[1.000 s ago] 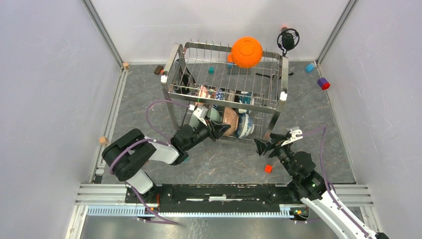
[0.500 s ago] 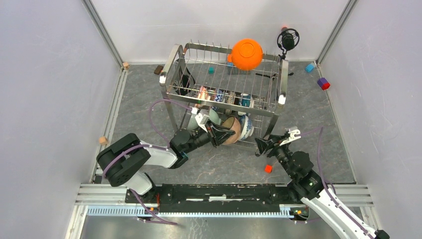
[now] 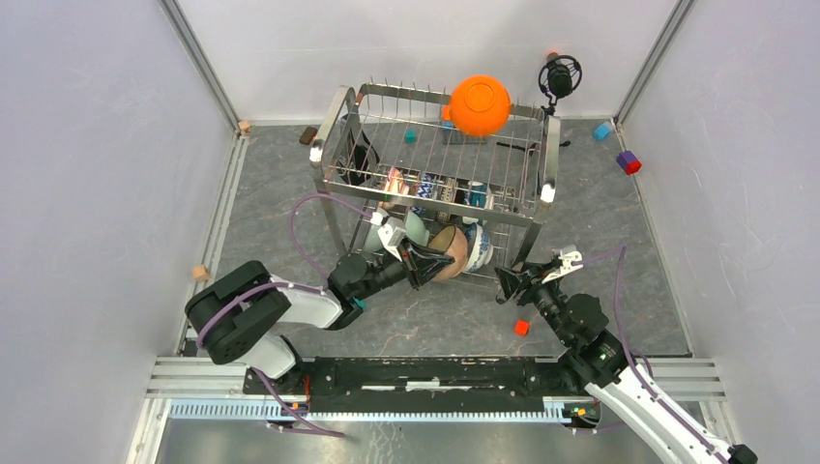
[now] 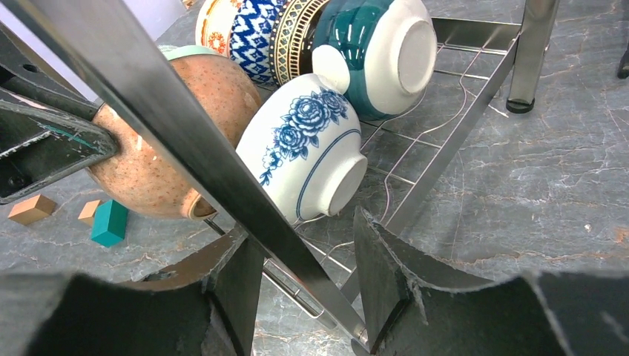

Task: Unload the bowls from the dish rack
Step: Pick up the bowl from the dish rack, then place the bowl at the corner of the board.

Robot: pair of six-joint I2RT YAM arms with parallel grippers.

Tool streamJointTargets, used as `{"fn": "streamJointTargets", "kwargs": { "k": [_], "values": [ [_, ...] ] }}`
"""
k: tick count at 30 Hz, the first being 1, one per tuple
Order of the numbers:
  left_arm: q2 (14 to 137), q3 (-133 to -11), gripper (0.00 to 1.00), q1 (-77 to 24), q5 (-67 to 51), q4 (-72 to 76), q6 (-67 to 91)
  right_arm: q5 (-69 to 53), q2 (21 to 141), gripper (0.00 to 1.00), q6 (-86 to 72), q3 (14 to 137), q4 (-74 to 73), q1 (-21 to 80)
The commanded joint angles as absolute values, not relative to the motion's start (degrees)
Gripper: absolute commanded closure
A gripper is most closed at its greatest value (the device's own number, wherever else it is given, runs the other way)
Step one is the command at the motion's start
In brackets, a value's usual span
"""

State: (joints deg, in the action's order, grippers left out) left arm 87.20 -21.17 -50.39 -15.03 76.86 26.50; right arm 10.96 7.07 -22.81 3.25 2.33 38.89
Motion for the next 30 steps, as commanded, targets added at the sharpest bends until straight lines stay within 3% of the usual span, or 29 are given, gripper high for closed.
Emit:
{"fn": "streamJointTargets", "kwargs": {
  "k": [1,11,23,30],
  "values": [
    [82.3,-22.0,0.98,-51.3,-14.5,82.2,24.4,12.1,7.1,0.46,-23.6,3.1,3.7,38.8],
    [74.9,-21.9,0.98,-51.3,-7.2,72.2,24.1,12.3,6.7,0.41,-23.7,4.2,2.6,38.8],
    [70.7,-20.9,0.98,-51.3,-5.1,71.3,26.2,10.9,6.1,0.39,-23.7,5.8,1.4,38.8],
    [64.7,-21.3,0.98,-51.2,-5.6,63.8,25.0,8.4,6.4,0.25,-22.3,9.3,-2.1,38.8]
  ]
}}
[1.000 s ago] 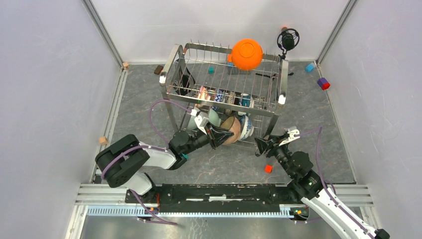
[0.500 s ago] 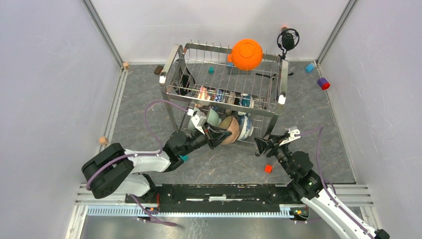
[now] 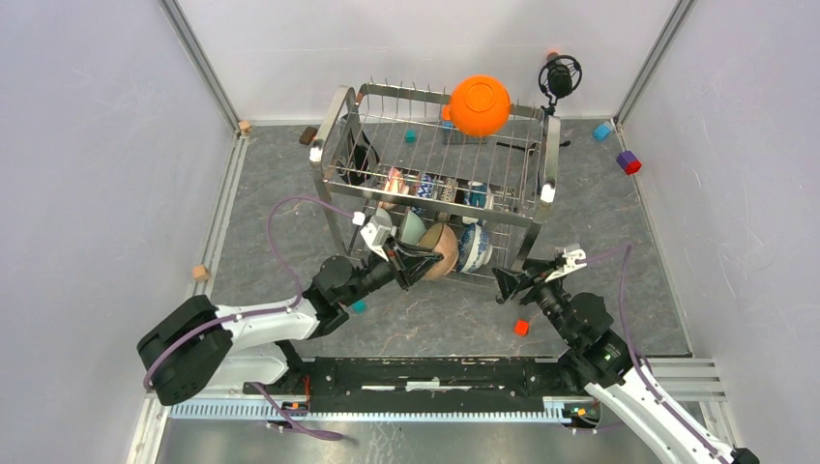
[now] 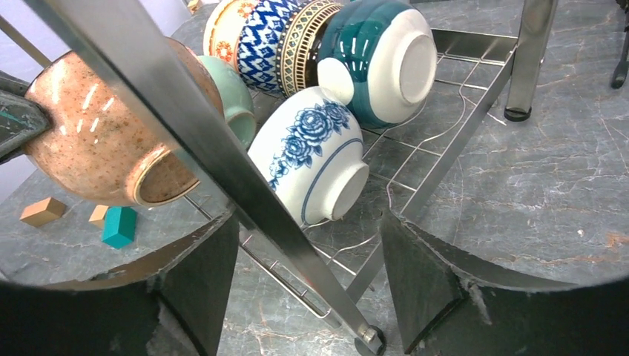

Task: Unload the bowls from the dish rack
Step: Place the bowl at the corner of the board.

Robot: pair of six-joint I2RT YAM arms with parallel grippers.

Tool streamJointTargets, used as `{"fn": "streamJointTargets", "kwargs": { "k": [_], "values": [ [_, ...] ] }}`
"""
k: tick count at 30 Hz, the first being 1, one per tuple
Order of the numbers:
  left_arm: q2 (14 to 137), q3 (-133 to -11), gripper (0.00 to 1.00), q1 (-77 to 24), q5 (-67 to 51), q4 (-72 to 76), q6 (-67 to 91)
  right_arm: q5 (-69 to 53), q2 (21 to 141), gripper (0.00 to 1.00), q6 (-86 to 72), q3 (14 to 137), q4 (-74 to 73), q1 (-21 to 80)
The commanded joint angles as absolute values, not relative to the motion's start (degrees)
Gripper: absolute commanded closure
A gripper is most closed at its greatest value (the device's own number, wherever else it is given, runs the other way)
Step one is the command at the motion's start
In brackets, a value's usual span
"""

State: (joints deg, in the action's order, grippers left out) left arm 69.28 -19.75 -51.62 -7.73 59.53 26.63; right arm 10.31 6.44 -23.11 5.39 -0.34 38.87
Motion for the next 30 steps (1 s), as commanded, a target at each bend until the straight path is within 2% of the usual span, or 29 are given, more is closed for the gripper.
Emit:
{"fn": "streamJointTargets", "kwargs": {
  "k": [1,5,9,21,30],
  "values": [
    [64.0,-21.2,0.98,-51.3,-5.7,63.1,25.0,7.8,6.5,0.22,-22.1,9.8,-2.5,38.8],
    [61.5,-20.9,0.98,-51.3,-6.0,60.6,25.2,6.4,6.7,0.13,-21.5,12.2,-5.1,38.8],
    [59.3,-21.0,0.98,-51.3,-6.3,57.5,25.4,4.4,6.9,0.11,-20.6,15.4,-8.5,38.8],
    [47.7,-22.9,0.98,-51.4,-8.0,39.9,28.1,2.5,3.9,0.1,-16.8,25.8,-23.0,38.9],
    [42.6,-29.1,0.98,-51.9,-10.9,21.1,30.2,-8.3,8.1,0.13,-10.9,29.7,-26.3,38.8]
  ]
}}
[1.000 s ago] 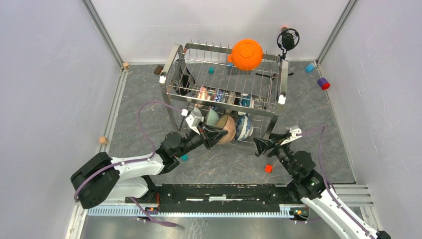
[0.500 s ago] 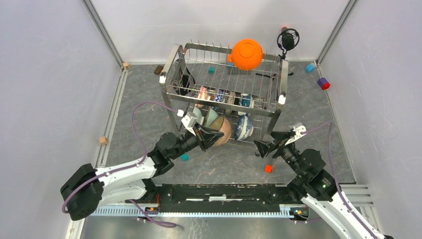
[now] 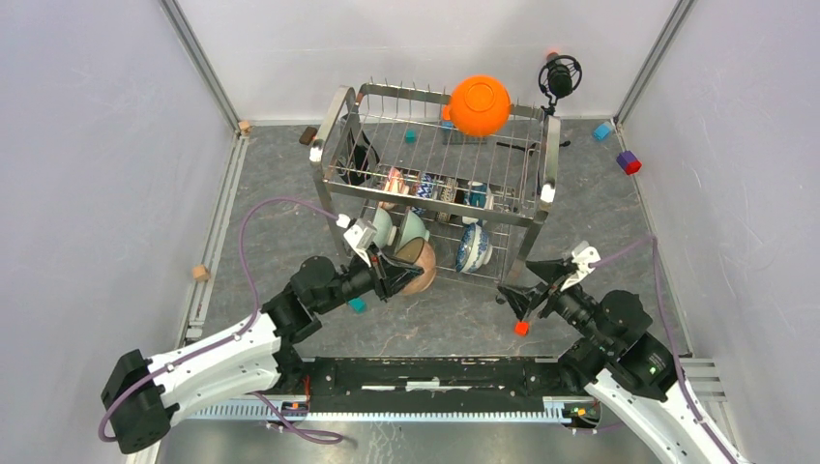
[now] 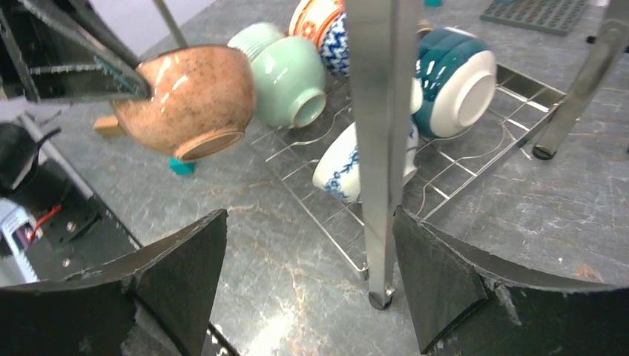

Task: Unload the bowls from the dish rack
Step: Place the bowl at the corner of the board.

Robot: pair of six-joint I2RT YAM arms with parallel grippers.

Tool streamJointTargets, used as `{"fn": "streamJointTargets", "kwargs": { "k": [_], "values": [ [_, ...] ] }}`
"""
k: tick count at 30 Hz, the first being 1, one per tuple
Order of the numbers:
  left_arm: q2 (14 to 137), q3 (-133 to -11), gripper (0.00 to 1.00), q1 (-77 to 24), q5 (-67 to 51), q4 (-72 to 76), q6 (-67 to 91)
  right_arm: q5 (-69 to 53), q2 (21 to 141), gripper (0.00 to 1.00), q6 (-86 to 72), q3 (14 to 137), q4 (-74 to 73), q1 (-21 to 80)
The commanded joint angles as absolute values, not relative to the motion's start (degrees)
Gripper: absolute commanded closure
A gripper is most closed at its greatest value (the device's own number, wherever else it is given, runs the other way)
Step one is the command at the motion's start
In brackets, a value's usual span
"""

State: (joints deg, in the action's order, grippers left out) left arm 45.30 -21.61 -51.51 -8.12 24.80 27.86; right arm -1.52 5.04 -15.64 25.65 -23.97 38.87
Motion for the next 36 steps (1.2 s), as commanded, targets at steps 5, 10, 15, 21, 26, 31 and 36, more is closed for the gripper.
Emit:
{"fn": "streamJointTargets", "kwargs": {
  "k": [5,10,15,21,26,31,36],
  "values": [
    [38.8,-32.3,0.98,-52.3,-10.5,8.5,27.3,-16.9,10.7,0.14,-9.2,31.3,-26.2,38.8],
    [35.1,-33.8,0.98,-52.5,-10.4,0.8,23.2,-27.2,14.5,0.16,-10.0,32.5,-25.7,38.8],
    [34.2,-36.6,0.98,-52.9,-9.6,-6.0,19.5,-30.8,16.5,0.17,-11.4,34.1,-23.8,38.8],
    [34.2,-37.6,0.98,-53.7,-11.7,-8.6,18.7,-34.2,18.6,0.17,-15.4,33.9,-17.9,38.8],
    [32.6,-37.6,0.98,-56.7,-13.9,-11.6,17.4,-35.1,21.3,0.18,-18.4,33.0,-13.8,38.8],
    [31.0,-36.1,0.98,-62.1,-12.6,-12.2,14.9,-34.2,23.9,0.18,-19.6,33.0,-11.3,38.8],
    [33.1,-35.7,0.98,-68.0,-7.4,-11.2,10.1,-33.2,25.4,0.19,-19.4,32.5,-10.8,38.8]
  ]
}}
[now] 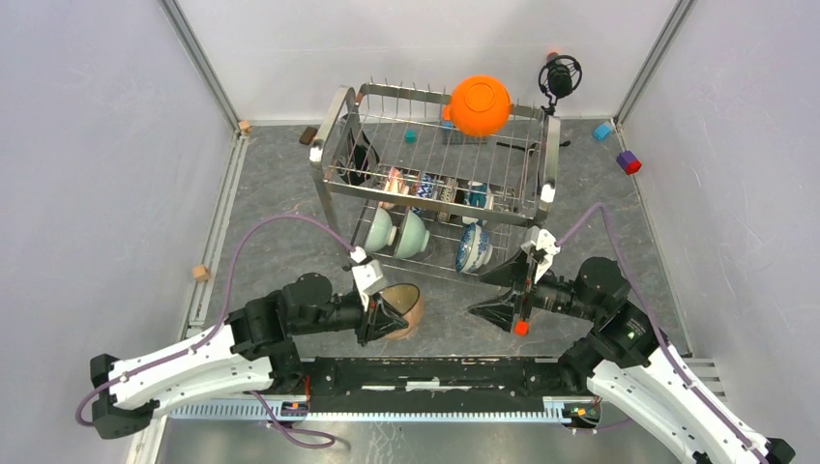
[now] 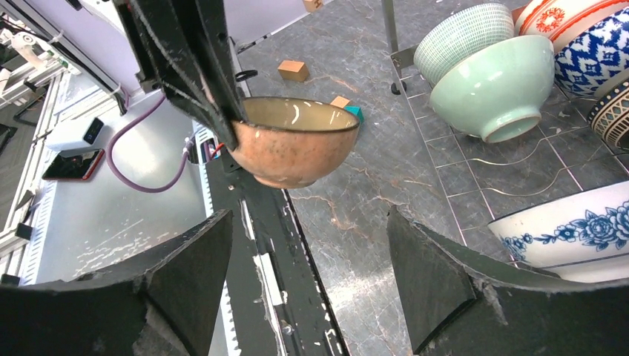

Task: Unload the bowls from the dish rack
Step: Place the bowl at the corner of the board.

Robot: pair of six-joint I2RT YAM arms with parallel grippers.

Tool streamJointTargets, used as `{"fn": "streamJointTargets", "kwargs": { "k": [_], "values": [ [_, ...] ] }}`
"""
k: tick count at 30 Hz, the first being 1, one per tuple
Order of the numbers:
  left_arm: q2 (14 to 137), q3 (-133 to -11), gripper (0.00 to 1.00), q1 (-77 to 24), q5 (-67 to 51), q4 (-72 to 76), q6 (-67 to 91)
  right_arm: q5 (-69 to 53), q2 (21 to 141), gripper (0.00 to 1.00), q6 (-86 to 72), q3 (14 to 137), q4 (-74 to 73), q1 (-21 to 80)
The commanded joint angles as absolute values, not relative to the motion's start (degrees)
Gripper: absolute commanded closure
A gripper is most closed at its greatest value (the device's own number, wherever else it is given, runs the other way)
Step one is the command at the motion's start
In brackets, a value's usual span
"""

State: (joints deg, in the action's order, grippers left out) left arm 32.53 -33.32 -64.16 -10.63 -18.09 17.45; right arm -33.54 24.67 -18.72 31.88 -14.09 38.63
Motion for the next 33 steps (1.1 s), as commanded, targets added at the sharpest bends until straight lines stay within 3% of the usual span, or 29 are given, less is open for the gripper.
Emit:
{"fn": "streamJointTargets", "kwargs": {
  "k": [1,13,24,33],
  "values": [
    [33.9,-36.0,0.98,-69.6,-6.0,-11.3,8.9,-33.1,25.4,0.19,-19.3,32.4,-11.0,38.8],
    [37.4,-37.3,0.98,-82.7,11.9,-7.6,-5.9,-32.5,30.1,0.2,-18.0,33.4,-18.0,38.8],
    [44.5,-37.7,0.98,-95.2,30.7,-5.8,-16.2,-28.9,35.4,0.2,-22.0,31.5,-13.4,40.3],
    [50.4,-37.4,0.98,-102.0,38.5,-3.9,-20.5,-22.2,39.1,0.2,-23.3,32.2,-13.2,43.5]
  ]
}}
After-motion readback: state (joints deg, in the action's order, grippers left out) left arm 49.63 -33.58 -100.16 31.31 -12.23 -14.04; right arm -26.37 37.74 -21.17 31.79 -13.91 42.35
